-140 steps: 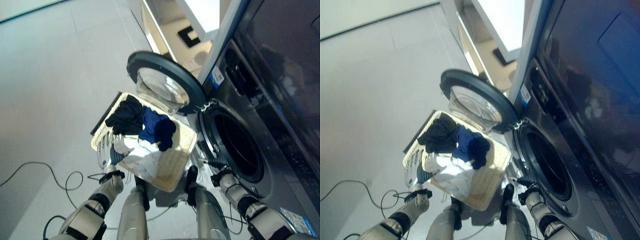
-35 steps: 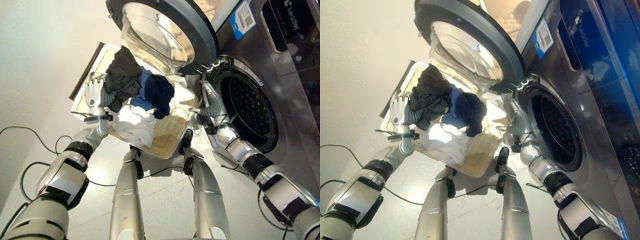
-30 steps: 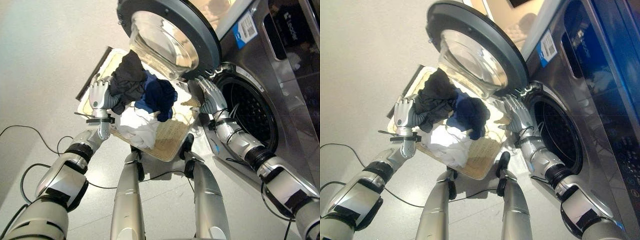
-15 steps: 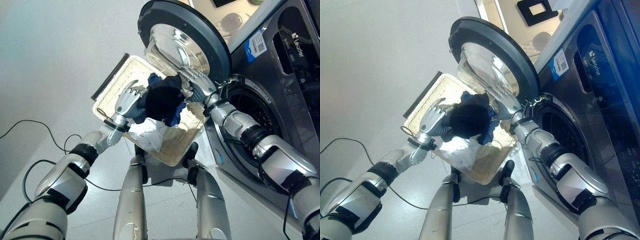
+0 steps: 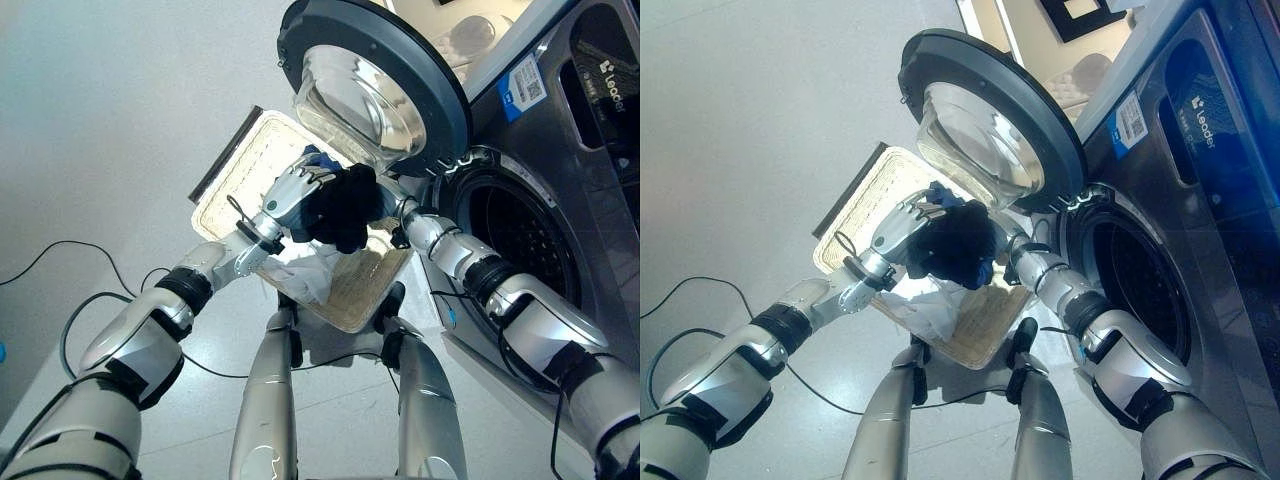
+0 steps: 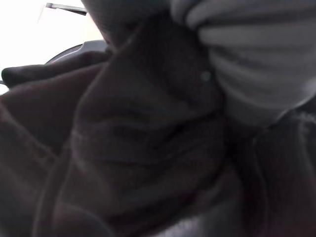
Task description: Put the clothes into the washing machine.
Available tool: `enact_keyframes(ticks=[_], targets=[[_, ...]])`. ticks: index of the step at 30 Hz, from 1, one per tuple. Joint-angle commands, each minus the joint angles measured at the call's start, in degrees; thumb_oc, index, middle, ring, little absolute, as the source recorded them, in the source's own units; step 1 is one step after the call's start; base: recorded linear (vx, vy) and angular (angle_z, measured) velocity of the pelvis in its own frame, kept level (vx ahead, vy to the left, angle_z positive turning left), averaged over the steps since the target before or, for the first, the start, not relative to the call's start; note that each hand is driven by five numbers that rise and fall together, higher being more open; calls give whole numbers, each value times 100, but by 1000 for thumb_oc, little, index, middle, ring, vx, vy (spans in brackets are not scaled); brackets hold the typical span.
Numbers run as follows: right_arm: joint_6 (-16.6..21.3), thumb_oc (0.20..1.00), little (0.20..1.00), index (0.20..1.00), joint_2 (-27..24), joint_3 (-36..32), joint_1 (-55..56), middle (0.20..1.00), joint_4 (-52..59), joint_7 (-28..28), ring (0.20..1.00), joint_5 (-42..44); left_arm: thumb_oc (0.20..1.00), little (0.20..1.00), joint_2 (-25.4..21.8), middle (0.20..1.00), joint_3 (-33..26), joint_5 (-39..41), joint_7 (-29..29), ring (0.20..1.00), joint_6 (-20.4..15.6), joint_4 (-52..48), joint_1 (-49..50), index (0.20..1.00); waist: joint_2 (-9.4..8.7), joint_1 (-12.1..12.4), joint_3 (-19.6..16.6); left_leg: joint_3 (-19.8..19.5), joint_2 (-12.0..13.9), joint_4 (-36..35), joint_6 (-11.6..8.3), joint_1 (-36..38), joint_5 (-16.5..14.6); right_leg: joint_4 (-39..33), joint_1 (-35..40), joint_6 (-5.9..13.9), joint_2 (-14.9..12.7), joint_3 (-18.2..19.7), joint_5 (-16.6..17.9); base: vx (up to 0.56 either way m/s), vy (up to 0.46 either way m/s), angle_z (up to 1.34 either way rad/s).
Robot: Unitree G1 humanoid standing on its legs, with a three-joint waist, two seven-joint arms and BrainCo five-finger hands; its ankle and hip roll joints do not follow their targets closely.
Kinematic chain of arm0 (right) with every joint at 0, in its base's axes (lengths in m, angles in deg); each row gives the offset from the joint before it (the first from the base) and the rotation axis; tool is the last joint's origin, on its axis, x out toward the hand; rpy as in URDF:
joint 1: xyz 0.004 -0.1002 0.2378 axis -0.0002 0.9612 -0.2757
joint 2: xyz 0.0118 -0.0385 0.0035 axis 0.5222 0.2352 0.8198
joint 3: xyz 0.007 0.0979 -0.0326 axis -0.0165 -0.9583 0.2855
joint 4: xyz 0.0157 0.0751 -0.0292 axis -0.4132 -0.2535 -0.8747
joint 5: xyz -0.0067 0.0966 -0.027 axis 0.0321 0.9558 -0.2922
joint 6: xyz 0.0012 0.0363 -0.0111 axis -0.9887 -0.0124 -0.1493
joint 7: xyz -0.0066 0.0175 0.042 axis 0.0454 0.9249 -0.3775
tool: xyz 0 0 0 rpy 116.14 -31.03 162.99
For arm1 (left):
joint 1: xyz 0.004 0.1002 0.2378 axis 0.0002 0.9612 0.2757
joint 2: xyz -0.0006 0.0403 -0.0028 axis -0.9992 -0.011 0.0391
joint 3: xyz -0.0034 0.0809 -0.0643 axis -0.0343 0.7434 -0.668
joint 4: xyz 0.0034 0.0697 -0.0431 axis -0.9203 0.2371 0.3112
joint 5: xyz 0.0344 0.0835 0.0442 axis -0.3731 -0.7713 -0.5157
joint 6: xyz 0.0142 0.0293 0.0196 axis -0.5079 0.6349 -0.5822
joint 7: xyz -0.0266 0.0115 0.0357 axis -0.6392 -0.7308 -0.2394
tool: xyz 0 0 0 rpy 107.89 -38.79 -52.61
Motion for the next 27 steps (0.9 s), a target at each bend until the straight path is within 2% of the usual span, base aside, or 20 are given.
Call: enact_keyframes(ticks=[1, 4, 9, 13, 16, 17, 18, 19, 20, 27], targets=[[229, 1000, 1000, 1000, 28, -19, -275, 1000, 298, 275, 1000, 292, 200, 200, 483, 200, -56, 222, 178, 200, 2, -627, -452, 200, 381, -13, -139, 3, -594, 15, -14, -66, -361, 123, -67, 588, 122, -90, -128, 0, 0, 0], [271, 1000, 1000, 1000, 102, -54, -194, 1000, 346, 483, 1000, 528, 200, 200, 505, 200, -28, 251, 193, 200, 132, -510, -578, 200, 338, -50, -139, 36, -578, -8, -23, -68, -324, 103, -67, 576, 154, -82, -115, 0, 0, 0], [351, 1000, 1000, 1000, 151, -148, -79, 1000, 398, 326, 1000, 738, 200, 200, 533, 200, 22, 128, 140, 200, 212, -277, -706, 200, 269, -101, -139, 74, -550, -34, -46, -55, -285, 62, -45, 569, 201, -80, -95, 0, 0, 0], [547, 1000, 1000, 1000, 149, -370, 24, 1000, 503, 200, 1000, 1345, 200, 200, 555, 200, 123, 63, 27, 200, 191, 31, -819, 200, 211, -168, -139, 125, -522, -84, -57, -25, -246, -10, -27, 572, 249, -62, -48, 0, 0, 0], [733, 821, 821, 821, 167, -573, 111, 821, 674, 269, 821, 2042, 200, 200, 560, 200, 126, 123, -18, 200, 202, 141, -807, 200, 199, -213, -139, 149, -502, -104, -67, -9, -231, -33, -31, 570, 273, -42, -32, 1, 9, -3], [828, 715, 715, 715, 172, -666, 188, 715, 796, 391, 715, 2444, 200, 200, 563, 200, 97, 111, -26, 200, 197, 152, -747, 200, 196, -226, -139, 164, -496, -85, -76, 9, -257, -16, -20, 575, 274, -32, -56, -1, 18, -5], [840, 561, 561, 561, 176, -726, 210, 561, 873, 479, 561, 2623, 200, 200, 557, 200, 79, 90, -22, 200, 195, 150, -737, 200, 196, -237, -139, 169, -497, -91, -76, -15, -235, -34, -39, 571, 277, -35, -35, 4, 21, -4], [912, 269, 269, 269, 190, -844, 306, 269, 1048, 587, 269, 2994, 200, 200, 555, 200, 56, 33, 15, 200, 177, 163, -665, 200, 190, -250, -139, 184, -499, -85, -86, 9, -255, -37, -14, 573, 285, -30, -56, -10, 21, -4], [989, 200, 200, 200, 189, -946, 370, 200, 1195, 778, 200, 3484, 200, 200, 551, 200, 38, -23, 80, 200, 148, 180, -631, 200, 186, -271, -139, 194, -500, -87, -88, -15, -234, -60, -33, 566, 291, -26, -29, 5, 18, -4], [1294, 200, 200, 200, 372, -1418, 822, 200, 1738, 1353, 200, 4985, 200, 200, 551, 200, -96, -186, 264, 200, 92, 195, -427, 200, 188, -367, -139, 228, -477, -78, -100, -33, -262, -79, -61, 562, 297, 7, -45, -2, 26, -8]])
